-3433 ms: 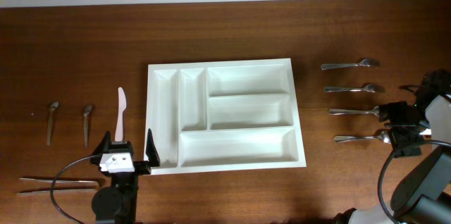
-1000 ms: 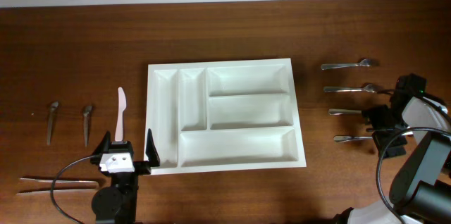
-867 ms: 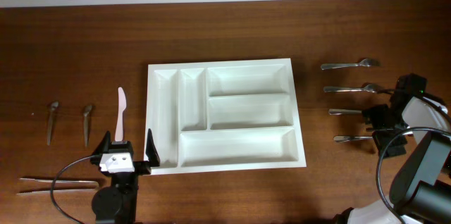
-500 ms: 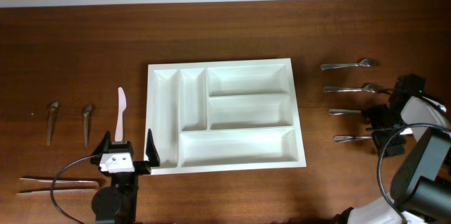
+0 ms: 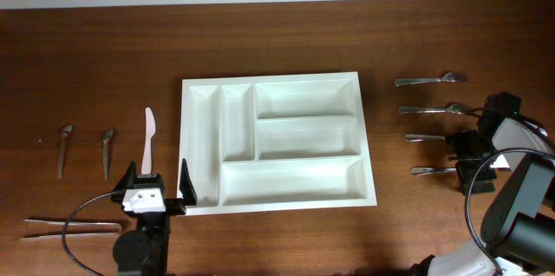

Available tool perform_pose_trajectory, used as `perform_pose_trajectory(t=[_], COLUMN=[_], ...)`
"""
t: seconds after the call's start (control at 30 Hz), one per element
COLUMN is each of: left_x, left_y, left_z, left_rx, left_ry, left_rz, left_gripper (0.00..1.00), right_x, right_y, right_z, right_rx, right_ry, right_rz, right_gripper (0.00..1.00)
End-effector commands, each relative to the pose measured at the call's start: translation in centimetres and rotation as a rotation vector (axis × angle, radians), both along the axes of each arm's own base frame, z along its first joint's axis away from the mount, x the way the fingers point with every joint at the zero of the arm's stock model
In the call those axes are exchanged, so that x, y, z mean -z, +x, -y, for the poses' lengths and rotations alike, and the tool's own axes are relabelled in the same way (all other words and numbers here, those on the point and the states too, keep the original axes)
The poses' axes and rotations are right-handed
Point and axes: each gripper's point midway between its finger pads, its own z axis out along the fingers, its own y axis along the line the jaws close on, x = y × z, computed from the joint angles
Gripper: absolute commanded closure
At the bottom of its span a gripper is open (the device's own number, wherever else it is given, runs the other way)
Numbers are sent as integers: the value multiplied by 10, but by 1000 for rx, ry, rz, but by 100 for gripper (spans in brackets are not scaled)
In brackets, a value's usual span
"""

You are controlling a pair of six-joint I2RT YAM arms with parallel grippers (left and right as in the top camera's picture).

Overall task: Pack container
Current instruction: 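Lower the right gripper onto the bottom silver spoon and close on it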

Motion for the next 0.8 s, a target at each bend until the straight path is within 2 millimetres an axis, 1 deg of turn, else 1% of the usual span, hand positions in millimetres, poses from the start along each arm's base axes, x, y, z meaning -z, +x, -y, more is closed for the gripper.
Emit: perform_pose_trajectory(t=[0.0,0.13,0.43,0.5,0.57,0.77], left_x=[0,0,0,0,0,0], left_y=[0,0,0,0,0,0], left_z=[-2,-2,-2,-2,-2,-2], left_rx=[-9,-9,-9,-9,-9,-9], left_ry=[12,12,12,12,12,12], left_rz=[1,1,1,1,1,1], left_gripper=[1,1,1,1,1,1], right_x=[4,6,22,23,23,23], right_y=[-5,-5,-9,-6,1,1], right_z=[2,2,-2,-1,-1,-1], right_rx=[18,18,13,-13,-63,-68], right_ry=[-18,-16,13,15,21,20], right_rz=[-24,-27,-68,-58,-32,-30], right_gripper=[1,1,1,1,1,1])
